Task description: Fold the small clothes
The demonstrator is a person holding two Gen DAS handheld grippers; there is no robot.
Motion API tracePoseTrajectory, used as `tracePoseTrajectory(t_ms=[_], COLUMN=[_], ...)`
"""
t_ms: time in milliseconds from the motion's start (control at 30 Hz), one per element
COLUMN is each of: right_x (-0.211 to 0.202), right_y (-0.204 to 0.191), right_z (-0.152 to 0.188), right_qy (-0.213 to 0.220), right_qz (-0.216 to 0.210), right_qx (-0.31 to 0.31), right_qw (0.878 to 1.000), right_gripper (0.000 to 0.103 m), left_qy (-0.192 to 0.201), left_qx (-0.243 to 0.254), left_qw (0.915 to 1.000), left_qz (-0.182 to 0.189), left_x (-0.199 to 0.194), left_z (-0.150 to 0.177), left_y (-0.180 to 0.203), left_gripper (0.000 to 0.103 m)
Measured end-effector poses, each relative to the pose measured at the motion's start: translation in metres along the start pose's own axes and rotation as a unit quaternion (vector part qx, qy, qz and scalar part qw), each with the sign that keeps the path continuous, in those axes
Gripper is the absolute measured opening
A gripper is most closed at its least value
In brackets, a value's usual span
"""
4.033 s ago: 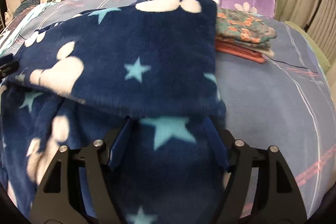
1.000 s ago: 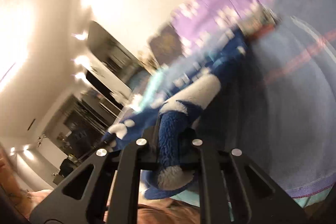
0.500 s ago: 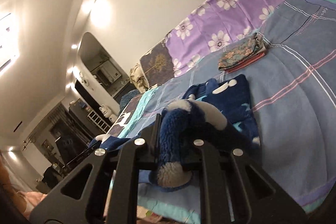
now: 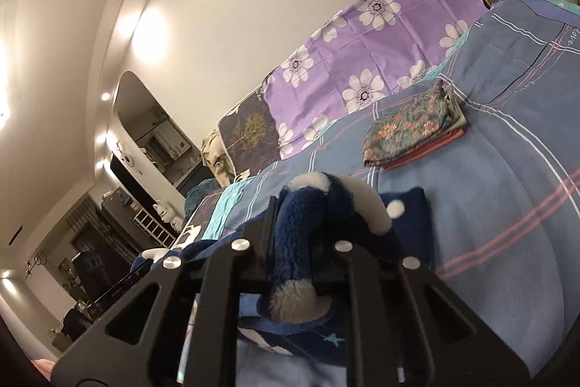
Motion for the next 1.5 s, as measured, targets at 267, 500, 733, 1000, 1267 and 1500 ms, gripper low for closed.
tracePoseTrajectory(t_ms=[267, 500, 733, 1000, 1267, 1500], right_x=[0.096, 0.151, 0.144, 0.117, 0.139, 0.152], right_y=[0.058, 0.132, 0.119, 0.096, 0.083, 0.097], right_z=[-0.008, 0.027, 0.025, 0.027, 0.018, -0.028], right_qy=[-0.046, -0.106, -0.109, -0.125, -0.134, -0.082], right_qz=[0.074, 0.139, 0.145, 0.128, 0.109, 0.114], right_qx=[0.012, 0.069, 0.032, -0.021, -0.021, 0.055], right_qw=[0.996, 0.982, 0.983, 0.984, 0.985, 0.988], right_gripper=[0.014, 0.017, 0.024, 0.041, 0.014, 0.037], left_qy=[-0.070, -0.147, -0.126, -0.109, -0.123, -0.030], left_qx=[-0.033, -0.087, -0.097, -0.112, -0.090, -0.151], left_qw=[0.9970, 0.9851, 0.9873, 0.9865, 0.9846, 0.9879], left_qz=[-0.013, -0.025, -0.009, 0.051, 0.085, -0.022], left_x=[0.102, 0.178, 0.166, 0.126, 0.148, 0.160], left_z=[0.020, 0.095, 0.091, 0.086, 0.073, 0.019], left_y=[-0.052, -0.083, -0.084, -0.065, -0.053, -0.111], left_gripper=[0.021, 0.027, 0.034, 0.066, 0.007, 0.055])
Point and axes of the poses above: each gripper's, at about its wrist camera, not at the fingertips, and x roughly the way its jaws point, y to its right, z to its underside, the point moved 5 cm from there along x, roughly the way its jaws point, and after that the axes turned 8 degrees about x, right-handed, at the moved point
